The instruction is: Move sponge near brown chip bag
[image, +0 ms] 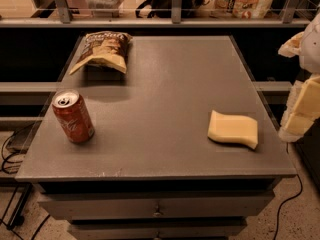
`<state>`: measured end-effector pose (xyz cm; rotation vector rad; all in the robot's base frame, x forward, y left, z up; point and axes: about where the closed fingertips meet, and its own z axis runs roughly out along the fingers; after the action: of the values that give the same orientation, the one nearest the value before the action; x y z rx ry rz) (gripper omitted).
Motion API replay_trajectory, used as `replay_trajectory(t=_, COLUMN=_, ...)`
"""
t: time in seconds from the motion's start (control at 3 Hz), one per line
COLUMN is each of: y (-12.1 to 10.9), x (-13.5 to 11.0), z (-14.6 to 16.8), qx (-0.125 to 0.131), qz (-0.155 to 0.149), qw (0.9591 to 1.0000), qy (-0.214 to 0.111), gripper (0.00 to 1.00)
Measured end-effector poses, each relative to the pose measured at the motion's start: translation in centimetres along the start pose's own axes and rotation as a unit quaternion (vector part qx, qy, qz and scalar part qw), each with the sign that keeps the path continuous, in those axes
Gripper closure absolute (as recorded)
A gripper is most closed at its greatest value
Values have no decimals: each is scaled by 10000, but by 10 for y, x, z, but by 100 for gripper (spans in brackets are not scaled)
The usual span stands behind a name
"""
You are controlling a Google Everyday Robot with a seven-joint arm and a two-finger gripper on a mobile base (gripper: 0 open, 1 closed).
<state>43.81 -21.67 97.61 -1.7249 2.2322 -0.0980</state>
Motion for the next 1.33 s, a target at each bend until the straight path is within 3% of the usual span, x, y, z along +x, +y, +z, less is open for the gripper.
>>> replay_trajectory(t=0.67, y=-3, x=-4, z=7, qx=84, qz=82, qw=9998, qy=-183, gripper=0)
replay_trajectory(t=1.33, y=-12, x=-4, z=51, qx=141, qz=410, qw=9984, qy=-353, gripper=0)
